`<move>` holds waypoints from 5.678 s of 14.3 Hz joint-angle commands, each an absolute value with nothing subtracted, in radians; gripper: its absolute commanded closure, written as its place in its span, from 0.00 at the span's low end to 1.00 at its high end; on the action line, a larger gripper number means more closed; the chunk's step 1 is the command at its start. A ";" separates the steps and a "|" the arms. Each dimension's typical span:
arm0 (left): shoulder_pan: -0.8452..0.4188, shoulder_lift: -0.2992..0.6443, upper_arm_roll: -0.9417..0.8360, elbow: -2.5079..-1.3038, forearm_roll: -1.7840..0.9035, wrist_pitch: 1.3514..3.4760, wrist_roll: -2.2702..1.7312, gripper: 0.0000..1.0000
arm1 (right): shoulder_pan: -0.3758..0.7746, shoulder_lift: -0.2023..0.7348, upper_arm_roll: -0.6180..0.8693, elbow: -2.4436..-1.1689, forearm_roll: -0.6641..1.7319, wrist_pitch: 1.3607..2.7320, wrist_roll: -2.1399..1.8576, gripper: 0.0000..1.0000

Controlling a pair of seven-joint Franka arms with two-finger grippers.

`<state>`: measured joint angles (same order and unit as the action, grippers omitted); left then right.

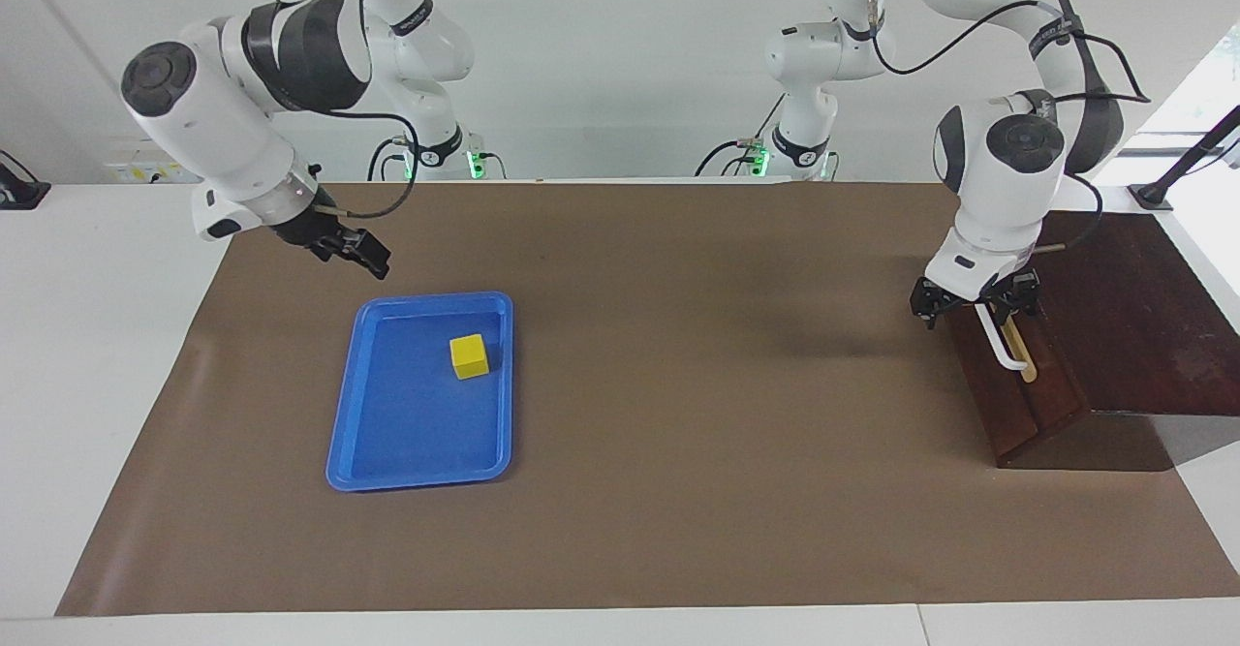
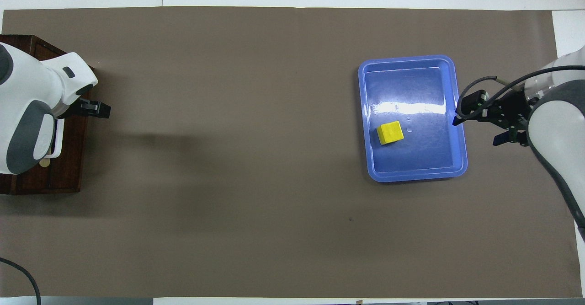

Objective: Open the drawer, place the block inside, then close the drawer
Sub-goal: 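Reach the right gripper over the yellow block in the blue tray, then grasp the yellow block with the right gripper while the left gripper pulls the drawer open, then lift the block with the right gripper while the left gripper reaches toward it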

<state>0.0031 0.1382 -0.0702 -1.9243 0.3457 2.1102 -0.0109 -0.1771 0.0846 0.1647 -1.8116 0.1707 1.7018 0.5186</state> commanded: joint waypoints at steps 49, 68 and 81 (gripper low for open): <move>-0.222 0.221 -0.061 -1.797 0.202 2.021 -0.351 0.00 | -0.187 0.411 0.173 -1.904 0.623 1.945 0.960 0.00; -0.344 0.110 -0.064 -1.635 -0.071 1.720 -1.671 0.00 | -0.014 0.411 0.170 -1.573 0.620 1.882 1.264 1.00; -0.524 0.207 -0.063 -1.684 -0.069 2.071 -2.304 0.00 | 0.277 0.399 0.176 -1.537 0.683 2.063 1.660 1.00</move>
